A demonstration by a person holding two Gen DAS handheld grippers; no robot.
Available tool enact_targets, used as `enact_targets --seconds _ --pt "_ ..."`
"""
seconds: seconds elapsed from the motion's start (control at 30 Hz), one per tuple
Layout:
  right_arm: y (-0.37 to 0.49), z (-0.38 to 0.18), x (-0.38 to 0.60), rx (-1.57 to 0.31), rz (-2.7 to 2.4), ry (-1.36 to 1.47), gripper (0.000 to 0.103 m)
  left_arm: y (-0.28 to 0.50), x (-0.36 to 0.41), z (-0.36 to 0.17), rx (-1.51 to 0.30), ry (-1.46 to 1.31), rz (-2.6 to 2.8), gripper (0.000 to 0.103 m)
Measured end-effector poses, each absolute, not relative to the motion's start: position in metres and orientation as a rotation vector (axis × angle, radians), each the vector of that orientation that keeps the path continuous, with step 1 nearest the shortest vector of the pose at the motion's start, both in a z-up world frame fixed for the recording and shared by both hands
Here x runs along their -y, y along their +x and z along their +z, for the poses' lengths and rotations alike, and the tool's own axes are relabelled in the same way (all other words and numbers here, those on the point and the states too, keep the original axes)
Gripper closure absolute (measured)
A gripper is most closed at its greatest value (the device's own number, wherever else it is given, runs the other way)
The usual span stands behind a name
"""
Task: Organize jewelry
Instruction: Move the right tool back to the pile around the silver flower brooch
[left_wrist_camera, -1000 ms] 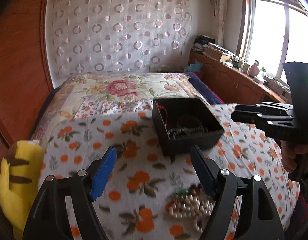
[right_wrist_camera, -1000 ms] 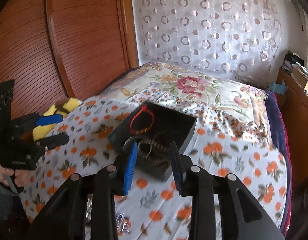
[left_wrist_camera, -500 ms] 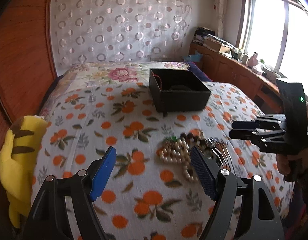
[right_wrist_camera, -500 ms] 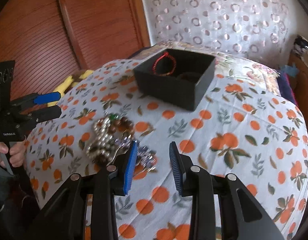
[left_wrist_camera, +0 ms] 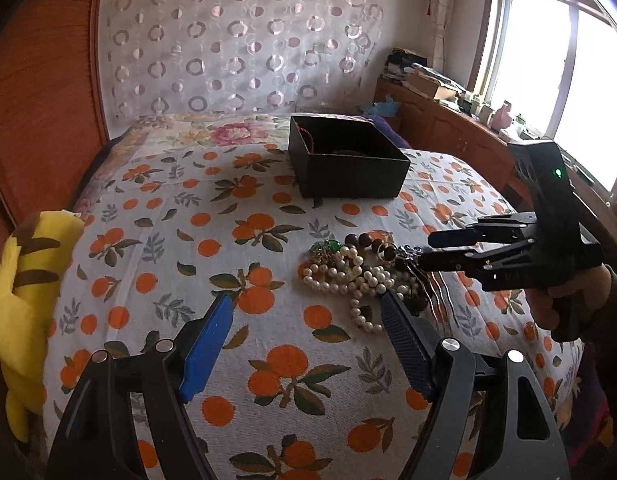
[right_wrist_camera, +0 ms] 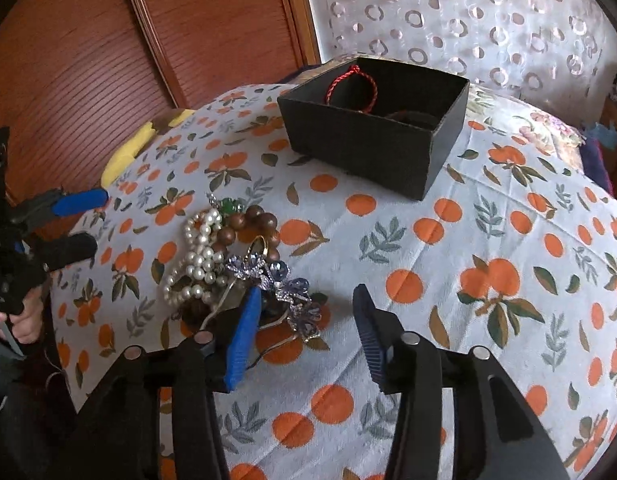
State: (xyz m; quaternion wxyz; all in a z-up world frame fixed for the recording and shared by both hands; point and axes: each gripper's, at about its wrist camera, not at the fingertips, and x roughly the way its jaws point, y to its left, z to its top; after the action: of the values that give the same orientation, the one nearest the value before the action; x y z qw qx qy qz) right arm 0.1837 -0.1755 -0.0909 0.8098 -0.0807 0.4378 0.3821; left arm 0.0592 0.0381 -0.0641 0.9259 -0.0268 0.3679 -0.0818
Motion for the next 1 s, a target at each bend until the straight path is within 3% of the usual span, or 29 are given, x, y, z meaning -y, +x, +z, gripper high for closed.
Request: enact_targets --seconds 0.13,0.23,0.43,0.77,0.9,0.97,1.0 --pt "0.186 -0.092 0.17 -0.951 0.846 -0.169 0.053 0.059 -0.038 -0.064 -0.756 -0.057 -0.164 0.029" --pt "0.185 -0.091 0.17 -0.961 0.88 -0.155 0.069 0.059 -0.036 -0.068 -0.757 -0.063 -0.166 0.029" --pt "0.177 -0.09 0.177 -0.954 0.882 -0.144 0.075 0.061 -0.034 -0.073 -0.764 -0.065 -0.167 0.029" --pt "0.168 -0.085 0.211 -0.924 0.713 -0.155 0.075 0.073 -0.018 -0.083 -0.795 -0.031 -0.199 0.031" --pt "0.17 -0.09 0.226 -0.929 0.641 -0.15 0.075 0.084 -0.013 -0.092 -0.843 -0.035 -0.234 0.054" --pt "0.171 -0.09 0.233 -0.926 0.62 -0.14 0.075 0.09 -0.012 -0.097 -0.88 -0.055 -0.265 0.074" --pt "0.172 -0.09 0.234 -0.925 0.605 -0.143 0.075 0.092 -0.012 -0.099 -0.883 -0.063 -0.271 0.074"
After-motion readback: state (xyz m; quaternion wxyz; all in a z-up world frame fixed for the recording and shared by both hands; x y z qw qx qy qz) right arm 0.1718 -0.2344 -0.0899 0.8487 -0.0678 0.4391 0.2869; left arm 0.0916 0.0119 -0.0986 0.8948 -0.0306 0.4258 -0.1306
